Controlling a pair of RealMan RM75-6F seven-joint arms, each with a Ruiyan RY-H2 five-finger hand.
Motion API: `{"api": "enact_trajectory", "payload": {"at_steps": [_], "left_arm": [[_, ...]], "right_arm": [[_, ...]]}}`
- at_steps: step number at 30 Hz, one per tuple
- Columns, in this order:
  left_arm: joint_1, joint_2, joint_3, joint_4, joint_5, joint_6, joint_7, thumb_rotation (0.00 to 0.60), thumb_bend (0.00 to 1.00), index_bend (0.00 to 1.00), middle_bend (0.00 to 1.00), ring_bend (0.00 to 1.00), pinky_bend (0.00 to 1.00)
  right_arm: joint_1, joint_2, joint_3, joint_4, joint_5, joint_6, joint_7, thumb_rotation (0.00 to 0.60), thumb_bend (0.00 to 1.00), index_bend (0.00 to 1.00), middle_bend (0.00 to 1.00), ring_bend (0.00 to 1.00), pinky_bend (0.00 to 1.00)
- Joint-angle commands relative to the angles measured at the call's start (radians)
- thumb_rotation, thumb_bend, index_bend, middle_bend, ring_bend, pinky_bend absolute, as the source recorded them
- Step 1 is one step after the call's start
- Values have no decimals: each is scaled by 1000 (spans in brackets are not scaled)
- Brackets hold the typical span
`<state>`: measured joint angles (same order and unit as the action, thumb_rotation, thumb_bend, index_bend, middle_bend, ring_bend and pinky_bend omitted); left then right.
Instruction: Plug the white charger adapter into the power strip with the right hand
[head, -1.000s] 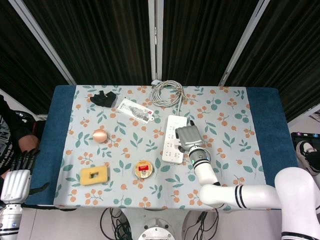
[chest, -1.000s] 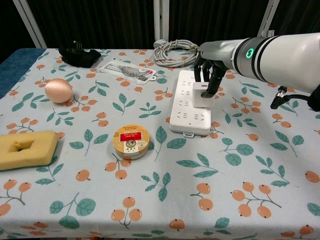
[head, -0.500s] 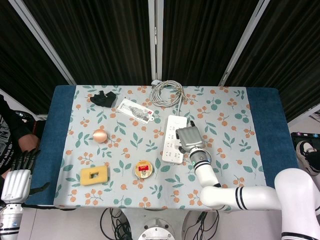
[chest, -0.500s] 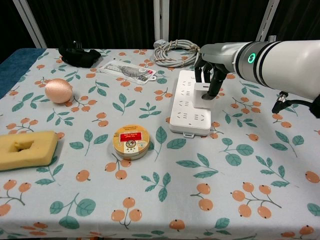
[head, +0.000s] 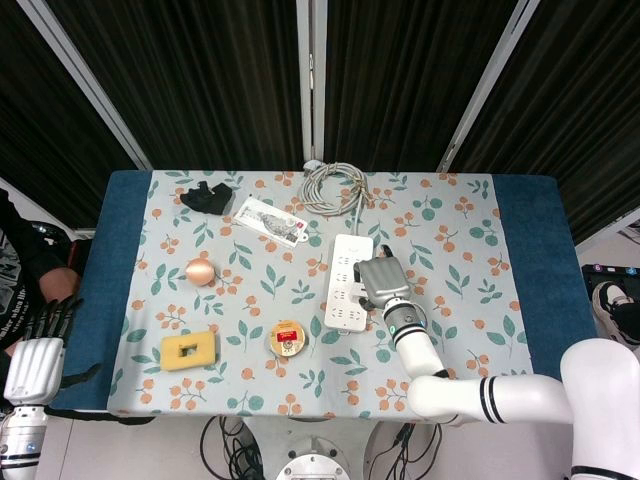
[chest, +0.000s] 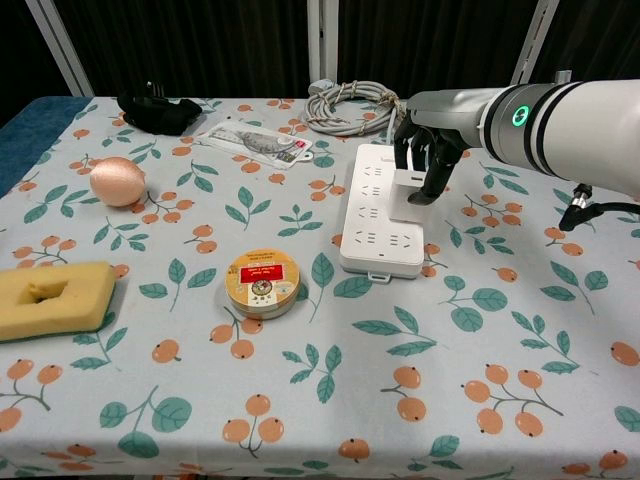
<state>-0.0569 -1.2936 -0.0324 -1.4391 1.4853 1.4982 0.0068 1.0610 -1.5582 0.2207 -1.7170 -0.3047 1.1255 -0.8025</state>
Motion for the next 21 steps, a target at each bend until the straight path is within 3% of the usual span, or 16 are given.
{"api": "enact_trajectory", "payload": {"at_steps": [1, 8, 15, 18, 21], "left_arm": [[0, 1, 0, -1, 1, 1, 1, 600, 0, 89, 34, 0, 0], [-3, 4, -1, -5, 1, -2, 4, 600, 0, 89, 34, 0, 0], [-4, 11, -4, -13, 1, 0, 8, 600, 0, 89, 34, 0, 0], [-4, 10, -4, -16, 1, 0, 8, 600, 0, 89, 34, 0, 0], [-6, 10, -3, -21, 1, -2, 12, 600, 0, 89, 34, 0, 0]], "right_arm": [[-4, 5, 0, -6, -6, -3, 6, 600, 73, 385, 407, 311, 0], [-19, 37, -1, -42, -24, -2, 25, 600, 73, 345, 375, 300, 0], [-108, 188, 16, -200, -141, 8, 157, 600, 100, 335, 385, 266, 6], [-186, 232, 36, -238, -275, -6, 320, 600, 180, 426, 456, 306, 151], [-289, 223, 68, -211, -456, -55, 615, 600, 299, 600, 591, 437, 340]]}}
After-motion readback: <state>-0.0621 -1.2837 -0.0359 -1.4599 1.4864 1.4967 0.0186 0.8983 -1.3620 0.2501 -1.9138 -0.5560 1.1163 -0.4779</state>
